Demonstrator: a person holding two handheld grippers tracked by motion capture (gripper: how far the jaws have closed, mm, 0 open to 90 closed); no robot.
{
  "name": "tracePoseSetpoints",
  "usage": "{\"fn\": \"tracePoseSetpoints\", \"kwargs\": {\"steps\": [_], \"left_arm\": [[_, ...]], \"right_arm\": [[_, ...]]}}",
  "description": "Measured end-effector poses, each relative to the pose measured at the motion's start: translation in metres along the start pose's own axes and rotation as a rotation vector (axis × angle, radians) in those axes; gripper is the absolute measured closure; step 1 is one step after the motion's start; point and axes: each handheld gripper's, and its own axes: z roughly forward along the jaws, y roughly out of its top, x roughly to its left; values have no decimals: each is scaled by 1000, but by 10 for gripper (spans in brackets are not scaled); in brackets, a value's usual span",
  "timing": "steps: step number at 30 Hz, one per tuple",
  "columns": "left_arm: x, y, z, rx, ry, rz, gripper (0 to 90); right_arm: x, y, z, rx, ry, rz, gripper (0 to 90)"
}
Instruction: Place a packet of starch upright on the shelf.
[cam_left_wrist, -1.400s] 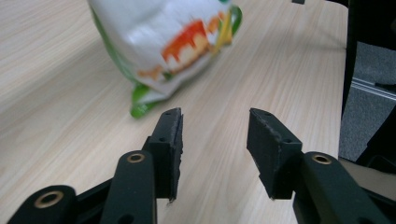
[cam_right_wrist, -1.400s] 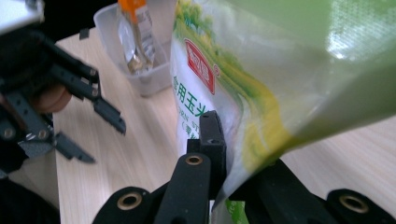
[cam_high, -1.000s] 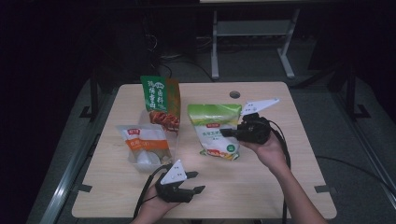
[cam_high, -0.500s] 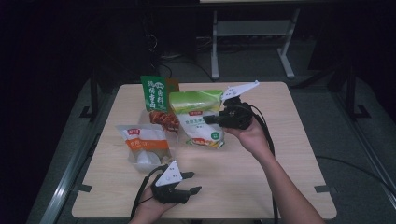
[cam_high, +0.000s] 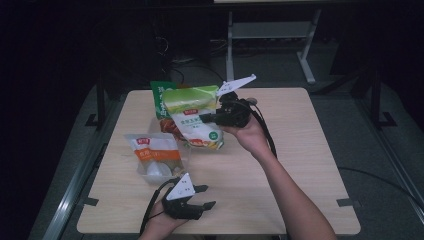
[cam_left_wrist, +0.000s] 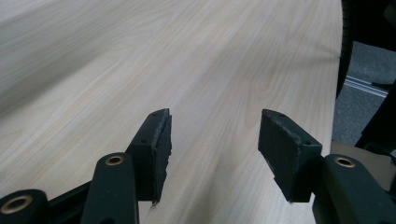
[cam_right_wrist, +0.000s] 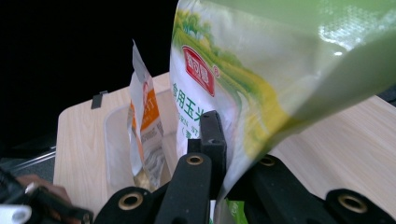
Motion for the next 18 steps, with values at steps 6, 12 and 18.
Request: {"fn": "tracePoseSetpoints", "kwargs": {"steps": [6, 12, 18], "left_arm": [[0, 0, 0, 5, -3, 8, 432], [-1, 0, 0, 14, -5, 18, 433], [-2, -1, 0, 23, -9, 24, 432]], "right_arm": [[1, 10, 18, -6, 16, -5, 895], [3, 18, 39, -13, 33, -6, 895], [6, 23, 59, 2, 45, -10, 895]]}}
